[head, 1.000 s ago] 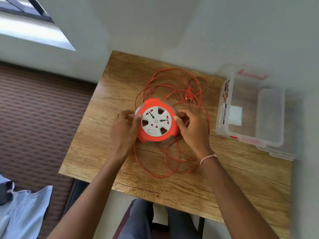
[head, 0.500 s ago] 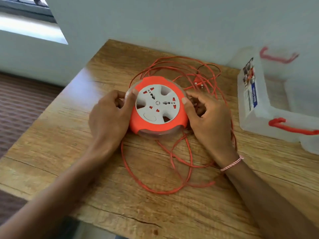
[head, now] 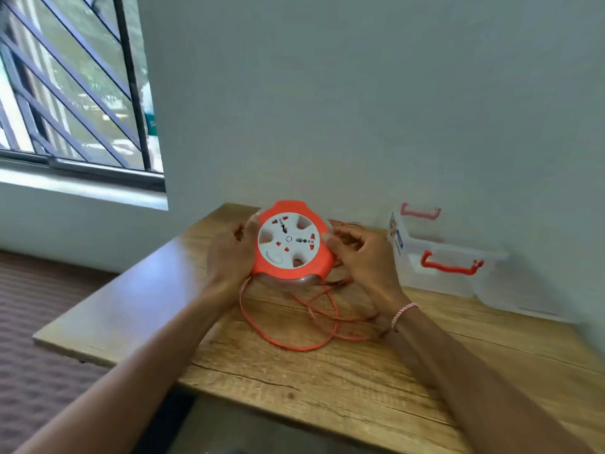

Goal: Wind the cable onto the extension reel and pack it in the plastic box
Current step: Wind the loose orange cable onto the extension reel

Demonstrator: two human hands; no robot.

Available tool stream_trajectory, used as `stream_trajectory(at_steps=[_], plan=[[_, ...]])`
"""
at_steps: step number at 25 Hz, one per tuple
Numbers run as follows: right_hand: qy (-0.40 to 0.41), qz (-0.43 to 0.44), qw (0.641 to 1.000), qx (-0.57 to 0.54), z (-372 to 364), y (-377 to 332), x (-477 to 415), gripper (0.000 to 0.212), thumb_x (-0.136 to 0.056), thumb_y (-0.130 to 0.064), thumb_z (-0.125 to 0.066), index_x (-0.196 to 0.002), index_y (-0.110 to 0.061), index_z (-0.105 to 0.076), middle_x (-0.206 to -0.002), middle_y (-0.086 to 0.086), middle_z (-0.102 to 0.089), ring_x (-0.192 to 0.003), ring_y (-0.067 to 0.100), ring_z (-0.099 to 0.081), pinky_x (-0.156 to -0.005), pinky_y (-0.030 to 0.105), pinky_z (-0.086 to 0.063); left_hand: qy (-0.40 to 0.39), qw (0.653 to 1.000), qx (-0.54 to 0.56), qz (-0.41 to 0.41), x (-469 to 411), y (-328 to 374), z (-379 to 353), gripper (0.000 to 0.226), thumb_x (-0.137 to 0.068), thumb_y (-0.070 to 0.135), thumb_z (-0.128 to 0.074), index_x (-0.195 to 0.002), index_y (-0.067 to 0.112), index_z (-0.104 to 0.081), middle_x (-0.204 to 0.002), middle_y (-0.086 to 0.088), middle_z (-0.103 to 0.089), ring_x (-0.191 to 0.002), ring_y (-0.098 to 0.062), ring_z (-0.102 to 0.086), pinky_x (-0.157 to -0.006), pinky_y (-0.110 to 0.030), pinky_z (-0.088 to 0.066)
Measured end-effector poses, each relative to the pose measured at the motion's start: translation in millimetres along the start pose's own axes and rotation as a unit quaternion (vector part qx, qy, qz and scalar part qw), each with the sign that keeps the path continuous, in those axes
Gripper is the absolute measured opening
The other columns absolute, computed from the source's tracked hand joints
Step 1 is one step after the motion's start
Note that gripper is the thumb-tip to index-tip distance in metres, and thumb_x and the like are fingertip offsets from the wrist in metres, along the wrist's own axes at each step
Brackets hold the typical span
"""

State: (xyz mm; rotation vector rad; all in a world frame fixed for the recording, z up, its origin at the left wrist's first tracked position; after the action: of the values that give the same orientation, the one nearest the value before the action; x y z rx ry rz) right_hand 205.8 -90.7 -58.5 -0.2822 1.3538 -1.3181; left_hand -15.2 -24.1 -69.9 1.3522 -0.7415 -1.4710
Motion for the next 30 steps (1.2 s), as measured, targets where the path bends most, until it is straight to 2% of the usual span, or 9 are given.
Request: stream_trajectory(at_steps=[6,8,11,14,19,21,23,27,30], plan=[[-0.079,-0.078,0.988,-0.107,23,-1,-22,0.031,-0.089,-0.037,-0.078,-0.104,-0.011,-0.077,-0.085,-0.004,-0.080,-0.071,0.005,-0.073,-0.061,0.019,-0.055,-0.028,0.997,0.022,-0.074,-25,32,-19,0.054,-0.085,0.077,-0.053,-0.093,0.031,-0.080,-0.082,0.009,-0.080,-0.080,-0.018,-0.077,-0.077,-0.053,-0.063],[-0.060,-0.109,0.983,-0.134,22,3,-30,0.030,-0.090,-0.038,-0.075,-0.098,-0.009,-0.076,-0.076,-0.006,-0.077,-0.062,0.006,-0.069,-0.057,0.023,-0.054,-0.010,0.996,0.036,-0.077,-47,41,-34,0.060,-0.081,0.077,-0.058,-0.089,0.023,-0.082,-0.077,0.006,-0.080,-0.075,-0.018,-0.077,-0.075,-0.049,-0.064],[-0.009,-0.168,0.966,-0.197,14,11,-35,0.029,-0.090,-0.041,-0.075,-0.090,-0.012,-0.075,-0.081,0.002,-0.078,-0.065,0.015,-0.070,-0.058,0.032,-0.056,-0.014,0.991,0.117,-0.056,-73,42,-54,0.068,-0.090,0.067,-0.058,-0.080,0.002,-0.073,-0.075,-0.023,-0.072,-0.065,-0.031,-0.066,-0.066,-0.041,-0.053],[0.033,-0.176,0.956,-0.232,5,23,-30,0.035,-0.090,-0.045,-0.075,-0.103,-0.013,-0.074,-0.094,0.004,-0.080,-0.074,0.016,-0.073,-0.062,0.036,-0.057,-0.050,0.978,0.178,-0.101,-63,18,-62,0.053,-0.099,0.058,-0.053,-0.077,0.011,-0.067,-0.065,-0.006,-0.065,-0.058,-0.021,-0.060,-0.056,-0.030,-0.048],[0.046,-0.167,0.958,-0.229,0,21,-16,0.040,-0.086,-0.048,-0.075,-0.110,-0.017,-0.068,-0.090,0.000,-0.080,-0.055,0.009,-0.066,-0.046,0.023,-0.052,-0.161,0.970,0.161,-0.091,-37,-2,-72,0.049,-0.101,0.062,-0.051,-0.117,0.017,-0.056,-0.071,-0.019,-0.072,-0.047,-0.039,-0.067,-0.042,-0.033,-0.054],[0.050,-0.153,0.974,-0.158,5,12,-16,0.046,-0.085,-0.050,-0.076,-0.118,-0.020,-0.065,-0.098,-0.001,-0.079,-0.071,0.010,-0.072,-0.058,0.025,-0.058,-0.143,0.973,0.153,-0.098,-35,3,-73,0.040,-0.104,0.058,-0.045,-0.120,0.021,-0.054,-0.072,-0.016,-0.072,-0.044,-0.029,-0.066,-0.039,-0.029,-0.052],[0.097,-0.066,0.992,0.033,15,1,-17,0.052,-0.084,-0.050,-0.078,-0.125,-0.027,-0.058,-0.108,-0.008,-0.072,-0.085,0.002,-0.069,-0.066,0.019,-0.059,-0.129,0.973,0.148,-0.120,-34,8,-69,0.036,-0.104,0.055,-0.043,-0.117,0.024,-0.054,-0.070,-0.009,-0.072,-0.044,-0.020,-0.066,-0.038,-0.027,-0.050],[0.110,0.209,0.913,0.334,29,-22,-11,0.049,-0.092,-0.044,-0.071,-0.133,-0.022,-0.055,-0.118,0.002,-0.066,-0.100,0.017,-0.063,-0.074,0.030,-0.059,-0.128,0.968,0.125,-0.177,-36,12,-64,0.023,-0.105,0.049,-0.042,-0.113,0.031,-0.053,-0.069,0.008,-0.071,-0.046,-0.007,-0.066,-0.042,-0.018,-0.049],[0.059,0.255,0.862,0.434,19,-29,-4,0.051,-0.097,-0.050,-0.061,-0.140,-0.025,-0.053,-0.116,0.002,-0.071,-0.101,0.021,-0.064,-0.081,0.036,-0.057,-0.116,0.964,0.101,-0.216,-35,14,-64,0.038,-0.107,0.054,-0.042,-0.123,0.022,-0.054,-0.072,0.000,-0.070,-0.051,-0.009,-0.068,-0.045,-0.023,-0.052]])
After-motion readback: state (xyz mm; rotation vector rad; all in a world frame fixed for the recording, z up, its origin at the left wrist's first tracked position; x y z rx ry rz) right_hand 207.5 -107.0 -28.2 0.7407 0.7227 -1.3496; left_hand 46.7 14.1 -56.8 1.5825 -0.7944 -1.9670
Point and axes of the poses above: each hand's wrist, its own x-axis away from the middle knuckle, its own z-axis out of the back of the hand, y = z × x, the point moved 1 cm from there along -x, towards the middle knuckle
